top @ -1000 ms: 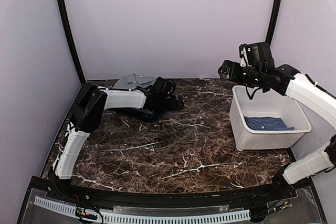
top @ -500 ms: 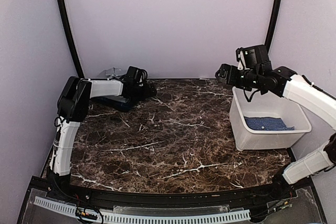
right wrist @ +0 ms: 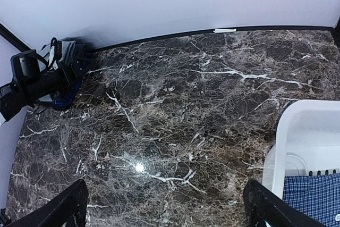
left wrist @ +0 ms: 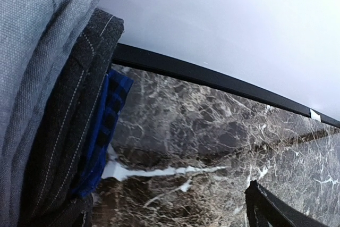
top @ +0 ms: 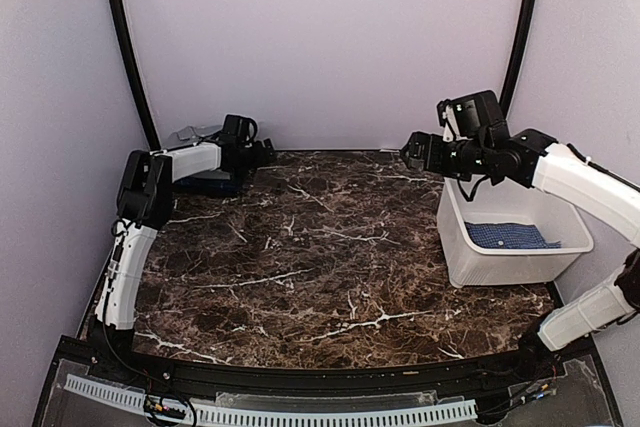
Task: Fold and stack the long sleeve shirts
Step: Move the square-folded shirt to the corner of the board, then reset both arms
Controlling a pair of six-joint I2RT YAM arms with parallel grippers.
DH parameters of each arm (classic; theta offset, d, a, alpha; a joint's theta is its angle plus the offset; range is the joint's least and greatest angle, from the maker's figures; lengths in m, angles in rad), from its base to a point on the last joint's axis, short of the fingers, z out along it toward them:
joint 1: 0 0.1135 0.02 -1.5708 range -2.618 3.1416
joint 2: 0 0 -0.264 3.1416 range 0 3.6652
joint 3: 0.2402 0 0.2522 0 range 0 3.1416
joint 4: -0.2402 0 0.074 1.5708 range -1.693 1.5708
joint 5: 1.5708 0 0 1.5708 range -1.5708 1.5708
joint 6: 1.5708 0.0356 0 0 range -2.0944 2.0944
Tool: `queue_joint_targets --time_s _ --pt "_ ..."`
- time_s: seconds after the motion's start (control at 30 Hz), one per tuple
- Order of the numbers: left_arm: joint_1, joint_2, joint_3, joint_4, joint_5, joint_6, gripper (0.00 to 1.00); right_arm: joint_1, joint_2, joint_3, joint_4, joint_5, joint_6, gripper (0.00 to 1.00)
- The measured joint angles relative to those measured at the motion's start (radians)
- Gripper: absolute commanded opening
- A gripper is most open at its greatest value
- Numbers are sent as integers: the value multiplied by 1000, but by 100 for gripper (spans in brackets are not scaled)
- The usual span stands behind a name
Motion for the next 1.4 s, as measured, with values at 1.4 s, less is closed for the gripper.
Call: queue_joint_targets --time_s 1.4 --pt "-199 -679 -451 4 214 145 99 24 34 -74 136 79 -42 99"
